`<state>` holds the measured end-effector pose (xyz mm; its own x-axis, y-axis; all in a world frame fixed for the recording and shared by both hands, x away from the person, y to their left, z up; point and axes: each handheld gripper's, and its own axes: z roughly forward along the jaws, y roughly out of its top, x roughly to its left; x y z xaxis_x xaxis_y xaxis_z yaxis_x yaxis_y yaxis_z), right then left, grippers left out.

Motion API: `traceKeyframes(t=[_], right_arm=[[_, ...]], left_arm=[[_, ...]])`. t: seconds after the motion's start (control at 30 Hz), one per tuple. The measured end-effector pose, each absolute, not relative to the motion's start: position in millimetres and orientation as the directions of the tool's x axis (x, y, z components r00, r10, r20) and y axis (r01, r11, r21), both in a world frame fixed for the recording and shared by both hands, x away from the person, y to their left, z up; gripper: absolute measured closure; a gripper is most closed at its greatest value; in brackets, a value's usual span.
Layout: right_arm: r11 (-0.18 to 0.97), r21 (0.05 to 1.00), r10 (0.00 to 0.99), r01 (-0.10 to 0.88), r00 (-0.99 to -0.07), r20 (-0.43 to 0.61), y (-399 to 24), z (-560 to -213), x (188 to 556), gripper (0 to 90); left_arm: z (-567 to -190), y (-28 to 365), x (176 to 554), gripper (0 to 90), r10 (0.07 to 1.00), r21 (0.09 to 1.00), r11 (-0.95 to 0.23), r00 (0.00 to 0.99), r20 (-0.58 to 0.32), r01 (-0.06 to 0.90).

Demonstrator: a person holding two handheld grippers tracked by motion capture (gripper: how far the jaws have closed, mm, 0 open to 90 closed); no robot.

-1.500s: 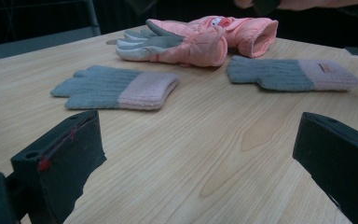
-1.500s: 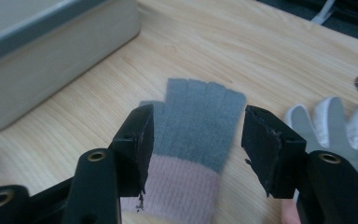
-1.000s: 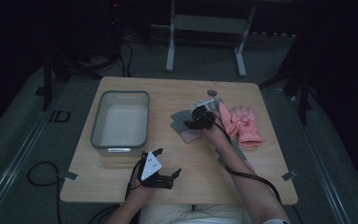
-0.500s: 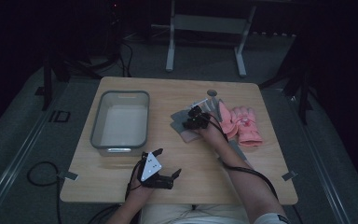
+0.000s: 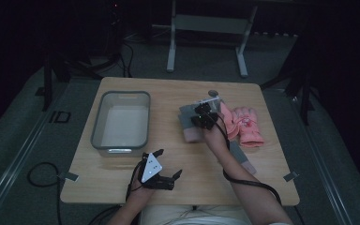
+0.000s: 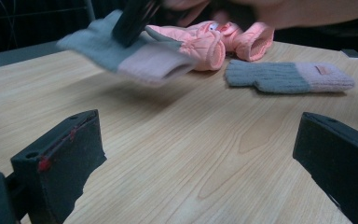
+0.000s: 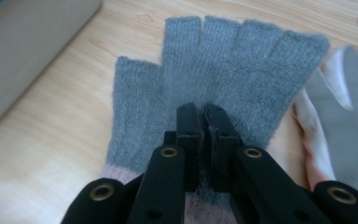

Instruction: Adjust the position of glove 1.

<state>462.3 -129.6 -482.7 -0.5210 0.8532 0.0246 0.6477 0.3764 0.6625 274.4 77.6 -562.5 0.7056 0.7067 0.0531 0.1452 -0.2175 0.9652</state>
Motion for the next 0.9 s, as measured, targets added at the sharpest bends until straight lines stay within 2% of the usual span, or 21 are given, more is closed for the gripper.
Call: traceKeyframes(t=[0.07,0.1,0.23,0.27,0.33,0.4,0.47,0.5,0.53,0.57,0.63,0.67,0.73,0.8,0.9], right_arm=[[0.318,0.691,0.873,0.649,-0.485,0.054,-135.6,-475.2,448.8,85.8],[0.328,0.697,0.873,0.637,-0.487,0.035,-136.8,-471.7,440.7,85.8],[0.270,0.725,0.888,0.633,-0.456,0.067,-145.3,-467.8,410.9,85.8],[0.250,0.718,0.884,0.649,-0.455,0.104,-146.9,-469.5,404.4,85.8],[0.242,0.732,0.897,0.637,-0.435,0.083,-149.2,-472.0,389.2,85.8],[0.181,0.711,0.888,0.679,-0.424,0.179,-154.9,-477.8,376.9,85.8],[0.188,0.723,0.905,0.665,-0.404,0.136,-154.5,-485.0,366.0,85.8],[0.138,0.697,0.894,0.704,-0.392,0.218,-157.2,-491.8,363.4,85.8],[0.147,0.711,0.909,0.688,-0.378,0.177,-154.6,-497.5,358.4,85.9],[0.176,0.711,0.913,0.680,-0.382,0.139,-151.9,-502.2,356.6,85.8],[0.141,0.685,0.916,0.715,-0.358,0.184,-149.0,-517.9,356.8,85.9],[0.162,0.696,0.926,0.699,-0.352,0.138,-146.7,-523.0,356.2,85.8],[0.152,0.631,0.925,0.761,-0.335,0.181,-144.9,-542.3,361.0,85.4],[0.152,0.673,0.941,0.724,-0.315,0.127,-144.0,-548.5,357.8,85.0],[0.127,0.663,0.938,0.738,-0.307,0.163,-146.2,-548.7,361.6,84.9]], left_arm=[[-562.5,77.7,274.6,1.2,0.708,0.966,-0.214,0.705,0.050,0.147],[-562.4,78.0,274.6,1.2,0.710,0.965,-0.217,0.702,0.053,0.147],[-562.4,77.4,274.3,1.2,0.710,0.964,-0.222,0.702,0.058,0.145],[-562.4,77.2,274.3,1.2,0.709,0.964,-0.222,0.702,0.058,0.145],[-562.5,77.2,273.9,1.2,0.712,0.965,-0.219,0.699,0.058,0.143],[-562.5,77.2,274.1,1.2,0.710,0.965,-0.220,0.702,0.057,0.143],[-562.5,77.3,274.1,1.2,0.710,0.965,-0.220,0.702,0.058,0.143],[-562.4,77.5,274.7,1.2,0.705,0.965,-0.220,0.707,0.053,0.146],[-562.4,77.6,274.9,1.2,0.706,0.965,-0.218,0.707,0.051,0.148],[-562.5,77.7,274.8,1.2,0.709,0.966,-0.214,0.704,0.049,0.148],[-562.4,77.4,275.3,1.2,0.705,0.964,-0.218,0.707,0.049,0.151],[-562.4,77.4,275.2,1.2,0.707,0.964,-0.220,0.705,0.051,0.150],[-562.4,77.4,274.8,1.2,0.704,0.964,-0.223,0.708,0.055,0.146],[-562.4,77.6,274.6,1.2,0.703,0.964,-0.222,0.709,0.056,0.144],[-562.4,77.4,274.6,1.2,0.705,0.964,-0.223,0.707,0.058,0.144]])
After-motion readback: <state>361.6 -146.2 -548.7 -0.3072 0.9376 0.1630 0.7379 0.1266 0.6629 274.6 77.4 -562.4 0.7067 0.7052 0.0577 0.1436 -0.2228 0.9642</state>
